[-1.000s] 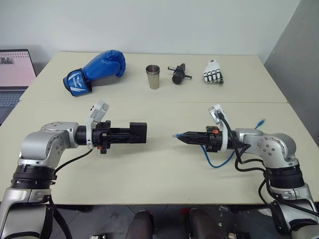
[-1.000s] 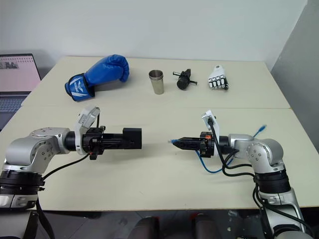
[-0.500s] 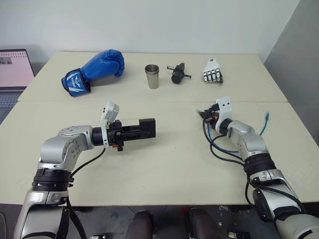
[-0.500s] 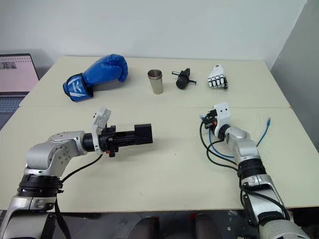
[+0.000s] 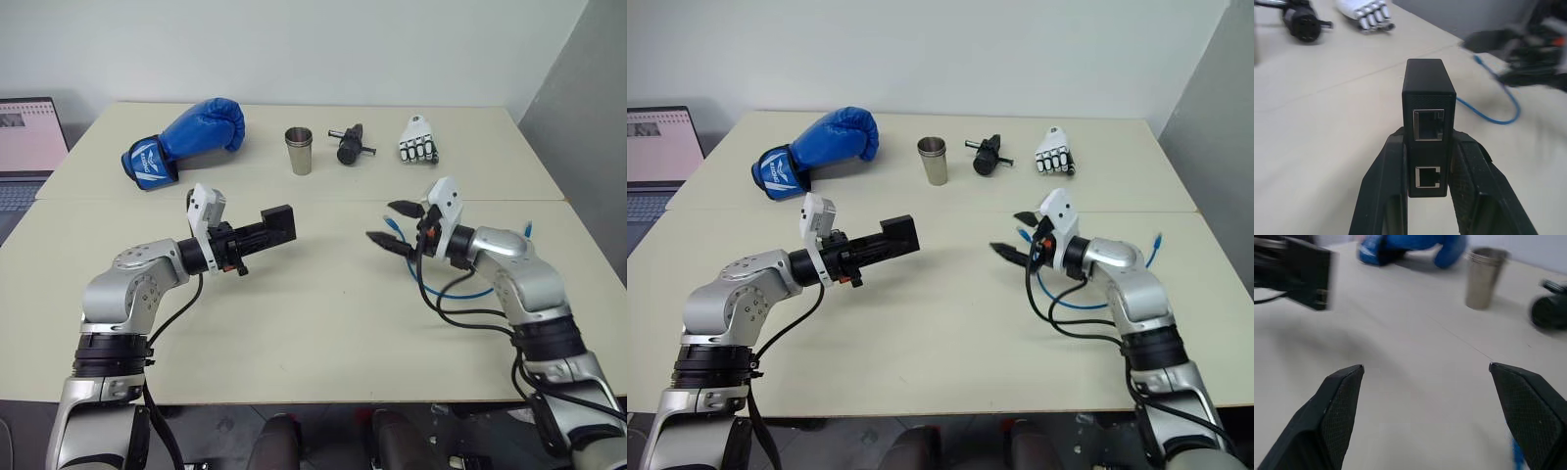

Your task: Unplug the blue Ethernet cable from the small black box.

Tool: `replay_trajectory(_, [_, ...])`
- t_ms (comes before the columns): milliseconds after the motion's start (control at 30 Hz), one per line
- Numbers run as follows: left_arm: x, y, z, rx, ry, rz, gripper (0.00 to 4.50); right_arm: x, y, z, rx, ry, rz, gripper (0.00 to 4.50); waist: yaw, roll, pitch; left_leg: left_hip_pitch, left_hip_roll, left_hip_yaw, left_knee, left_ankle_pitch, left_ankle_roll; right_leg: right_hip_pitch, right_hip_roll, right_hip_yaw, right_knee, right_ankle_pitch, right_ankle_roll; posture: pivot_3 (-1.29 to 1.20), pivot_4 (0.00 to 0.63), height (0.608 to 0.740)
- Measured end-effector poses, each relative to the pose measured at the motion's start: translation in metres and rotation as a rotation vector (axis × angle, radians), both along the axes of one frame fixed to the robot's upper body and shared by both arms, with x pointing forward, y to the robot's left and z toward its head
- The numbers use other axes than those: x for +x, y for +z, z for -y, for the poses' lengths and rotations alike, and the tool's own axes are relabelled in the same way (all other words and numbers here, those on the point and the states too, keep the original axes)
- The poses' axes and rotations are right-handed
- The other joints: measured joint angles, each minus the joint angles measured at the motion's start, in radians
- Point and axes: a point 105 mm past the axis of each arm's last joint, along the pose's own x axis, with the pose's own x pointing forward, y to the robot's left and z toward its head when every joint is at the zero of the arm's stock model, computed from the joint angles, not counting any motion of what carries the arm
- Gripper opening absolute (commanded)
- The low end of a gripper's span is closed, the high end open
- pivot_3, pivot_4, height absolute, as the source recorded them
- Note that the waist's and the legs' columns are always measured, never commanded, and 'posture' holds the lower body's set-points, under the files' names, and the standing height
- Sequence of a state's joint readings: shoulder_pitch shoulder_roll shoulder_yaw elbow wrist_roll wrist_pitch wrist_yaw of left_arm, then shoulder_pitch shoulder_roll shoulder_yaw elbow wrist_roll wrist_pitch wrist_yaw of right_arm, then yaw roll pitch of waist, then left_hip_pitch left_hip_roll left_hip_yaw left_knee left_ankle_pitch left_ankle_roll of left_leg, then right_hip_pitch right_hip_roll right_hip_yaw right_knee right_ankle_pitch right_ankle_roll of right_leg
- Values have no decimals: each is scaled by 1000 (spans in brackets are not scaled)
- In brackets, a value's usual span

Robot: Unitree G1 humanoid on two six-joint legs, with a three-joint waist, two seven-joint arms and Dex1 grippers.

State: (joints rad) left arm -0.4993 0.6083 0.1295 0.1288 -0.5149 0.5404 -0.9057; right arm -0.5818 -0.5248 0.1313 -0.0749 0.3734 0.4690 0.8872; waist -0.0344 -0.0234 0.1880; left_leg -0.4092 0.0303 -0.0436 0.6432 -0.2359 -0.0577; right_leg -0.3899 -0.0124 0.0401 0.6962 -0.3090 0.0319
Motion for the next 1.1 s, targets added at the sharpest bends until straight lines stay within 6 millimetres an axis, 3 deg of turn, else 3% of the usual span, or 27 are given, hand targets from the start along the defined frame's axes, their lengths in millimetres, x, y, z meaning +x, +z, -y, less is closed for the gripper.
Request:
replay_trajectory(100, [15,-16,-24,44,234,86,771,-27,3,-22,-76,148,22,4210,0,0,0,1,0,-4,0,0,0,0,-1,0,0,0,0,0,150,740])
replay_trajectory(167, [16,-31,-36,77,334,100,771,-34,-1,-28,-99,184,3,4210,3,0,0,1,-1,-4,1,0,0,1,-1,0,0,0,0,0,150,740])
replay_trajectory(267, [16,-48,-52,90,448,93,771,-36,-6,-31,-118,198,-26,4210,5,0,0,0,-2,-5,1,0,0,1,-2,-1,0,0,0,0,150,740])
replay_trajectory(467, [16,-60,-66,123,545,109,771,-37,-2,-37,-134,224,-16,4210,7,0,0,0,-2,-5,1,0,0,1,-3,-2,0,0,0,0,150,740])
replay_trajectory(533, [15,-64,-68,127,550,100,1471,-38,-3,-37,-136,232,-19,4251,6,0,0,0,-2,-5,1,0,0,1,-3,-2,0,0,0,0,150,740])
replay_trajectory(833, [14,-72,-69,105,578,68,3409,-37,-7,-36,-148,230,-31,4251,5,0,0,0,-2,-5,1,0,0,1,-3,-3,0,0,0,0,150,740])
replay_trajectory(1000, [13,-71,-74,93,603,62,4331,-36,-7,-36,-157,230,-30,4251,5,0,0,0,-2,-6,1,0,0,1,-3,-3,0,0,0,0,150,740])
replay_trajectory(1100, [13,-71,-74,95,602,60,4442,-37,-8,-35,-160,235,-31,4251,5,0,0,0,-2,-6,1,0,0,1,-3,-3,0,0,0,0,150,740])
